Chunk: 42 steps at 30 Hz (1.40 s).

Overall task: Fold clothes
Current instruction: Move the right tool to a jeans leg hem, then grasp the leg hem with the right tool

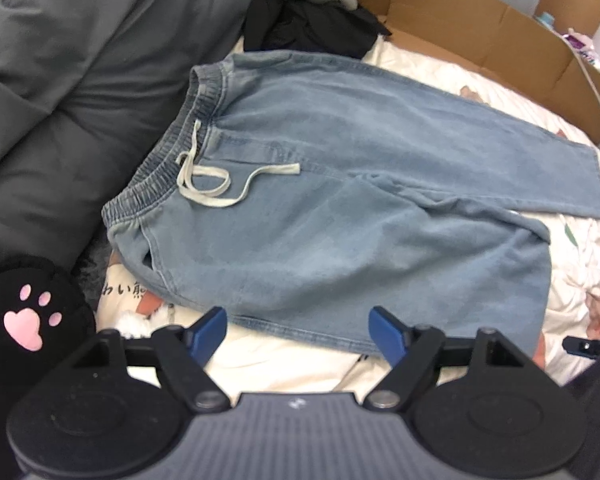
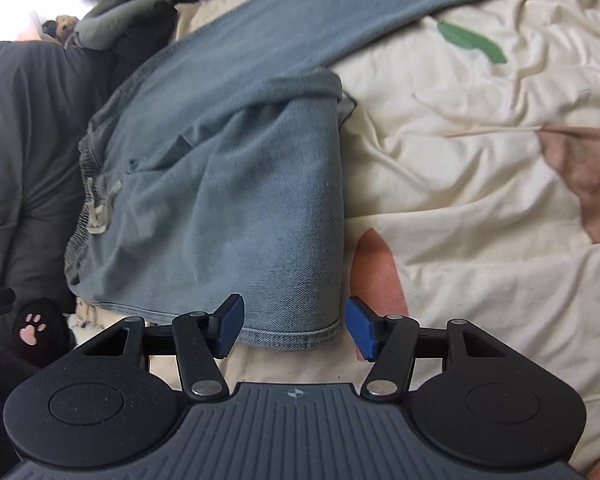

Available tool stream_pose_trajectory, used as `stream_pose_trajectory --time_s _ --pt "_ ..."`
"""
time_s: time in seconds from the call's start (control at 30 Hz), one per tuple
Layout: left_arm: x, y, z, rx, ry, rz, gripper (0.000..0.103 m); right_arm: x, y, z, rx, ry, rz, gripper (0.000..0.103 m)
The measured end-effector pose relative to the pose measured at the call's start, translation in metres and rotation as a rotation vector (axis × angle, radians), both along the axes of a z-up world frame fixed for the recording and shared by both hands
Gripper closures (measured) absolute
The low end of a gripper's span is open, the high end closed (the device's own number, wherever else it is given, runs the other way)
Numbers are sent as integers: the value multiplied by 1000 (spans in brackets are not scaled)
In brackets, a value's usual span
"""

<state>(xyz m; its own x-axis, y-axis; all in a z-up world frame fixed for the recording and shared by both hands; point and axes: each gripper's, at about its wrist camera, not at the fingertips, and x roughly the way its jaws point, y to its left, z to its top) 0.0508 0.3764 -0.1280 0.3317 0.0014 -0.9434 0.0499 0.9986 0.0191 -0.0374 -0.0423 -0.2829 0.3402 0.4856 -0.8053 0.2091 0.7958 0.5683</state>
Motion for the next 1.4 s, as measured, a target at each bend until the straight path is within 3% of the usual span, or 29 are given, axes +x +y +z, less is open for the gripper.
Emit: stream_pose_trajectory --time_s 0.33,0.4,0.47,0.57,0.83,1.1,1.4 --pt "4 3 -24 -28 52 33 23 8 24 -35 0 82 17 45" --pt "1 3 -30 -38 67 39 23 9 26 -35 25 68 35 72" --pt "-2 2 -36 -40 89 44 23 9 25 -30 56 47 44 82" --pt "-6 3 -38 -44 99 52 23 7 24 -14 83 11 46 86" --pt "-4 -8 -33 -45 79 20 23 14 24 42 178 -125 41 88" --pt "1 -24 -20 -43 42 -21 23 51 48 93 220 -252 109 89" --pt "-7 -21 -17 -100 14 45 23 112 108 114 215 -329 274 89"
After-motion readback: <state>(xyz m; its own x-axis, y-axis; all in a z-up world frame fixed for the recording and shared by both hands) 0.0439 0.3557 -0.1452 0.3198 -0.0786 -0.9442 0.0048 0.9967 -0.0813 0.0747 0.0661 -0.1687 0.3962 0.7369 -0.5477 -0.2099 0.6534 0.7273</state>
